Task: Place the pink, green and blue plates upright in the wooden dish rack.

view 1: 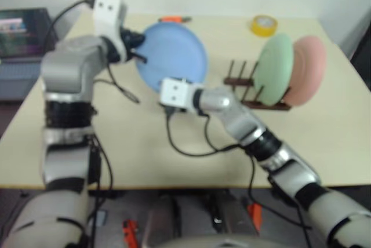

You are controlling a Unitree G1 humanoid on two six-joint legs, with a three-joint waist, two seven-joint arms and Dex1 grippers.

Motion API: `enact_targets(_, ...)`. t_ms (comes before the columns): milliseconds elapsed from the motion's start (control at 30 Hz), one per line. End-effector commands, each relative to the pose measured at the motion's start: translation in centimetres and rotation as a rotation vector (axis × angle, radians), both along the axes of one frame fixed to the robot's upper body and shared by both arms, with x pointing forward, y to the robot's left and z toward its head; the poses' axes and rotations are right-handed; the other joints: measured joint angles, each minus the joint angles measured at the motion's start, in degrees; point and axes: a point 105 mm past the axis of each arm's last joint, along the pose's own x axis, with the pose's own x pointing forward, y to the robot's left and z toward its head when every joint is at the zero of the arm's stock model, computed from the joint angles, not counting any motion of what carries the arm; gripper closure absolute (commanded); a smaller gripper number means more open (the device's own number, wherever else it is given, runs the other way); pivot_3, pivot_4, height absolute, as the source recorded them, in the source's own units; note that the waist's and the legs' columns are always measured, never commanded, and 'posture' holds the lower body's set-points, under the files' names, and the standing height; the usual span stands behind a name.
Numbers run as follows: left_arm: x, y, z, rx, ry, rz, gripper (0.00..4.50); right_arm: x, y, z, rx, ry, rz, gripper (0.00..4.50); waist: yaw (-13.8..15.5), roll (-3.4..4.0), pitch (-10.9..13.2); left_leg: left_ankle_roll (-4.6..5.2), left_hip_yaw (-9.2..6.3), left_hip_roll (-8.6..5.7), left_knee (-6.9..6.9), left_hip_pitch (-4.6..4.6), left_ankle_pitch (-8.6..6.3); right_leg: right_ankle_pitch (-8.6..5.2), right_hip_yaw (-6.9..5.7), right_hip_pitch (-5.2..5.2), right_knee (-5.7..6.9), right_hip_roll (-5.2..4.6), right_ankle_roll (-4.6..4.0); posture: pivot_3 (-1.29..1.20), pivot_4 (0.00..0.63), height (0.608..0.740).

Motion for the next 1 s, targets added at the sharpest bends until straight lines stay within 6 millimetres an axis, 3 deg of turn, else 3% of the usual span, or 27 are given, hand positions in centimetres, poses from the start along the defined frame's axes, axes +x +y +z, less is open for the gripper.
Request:
enact_targets(33,-0.67,-0.03,2.19,-0.014,-0.072,-0.005,4.5,-0.11,0.25,0.63,0.02,-0.033,0.003,1.84,0.0,0.0,0.0,0.0,0.0,-0.01,0.0,0.0,0.0,0.0,-0.01,0.0,0.0,0.01,0.0,0.0,0.15,0.74)
enact_targets(300,-0.59,0.81,1.83,0.01,-0.063,0.023,4.5,0.19,0.03,0.82,0.015,-0.052,-0.01,4.48,-0.1,0.0,0.0,0.0,0.0,-0.02,0.02,0.0,0.0,0.0,0.01,0.0,0.01,0.01,0.0,0.0,0.15,0.74)
enact_targets(700,-0.78,0.23,1.59,0.021,-0.043,-0.008,4.5,0.43,-0.2,0.69,0.018,-0.052,-0.021,4.48,0.0,0.0,0.0,-0.01,-0.02,-0.02,0.0,0.0,0.0,0.0,-0.02,0.0,0.0,-0.01,0.0,0.0,0.15,0.74)
enact_targets(800,-0.77,0.32,1.67,0.019,-0.046,-0.009,3.8,0.46,-0.2,0.75,0.02,-0.055,-0.021,4.5,0.0,0.0,0.0,-0.01,-0.02,-0.03,0.0,0.0,0.0,-0.01,-0.01,0.0,0.0,-0.01,0.0,0.0,0.15,0.74)
enact_targets(1000,-0.81,0.74,1.74,0.027,-0.048,-0.007,1.68,0.45,-0.17,0.85,0.028,-0.057,-0.02,4.5,0.0,0.0,0.0,-0.01,-0.01,-0.02,0.0,0.0,0.0,0.0,-0.01,0.0,0.0,-0.01,0.0,0.0,0.15,0.74)
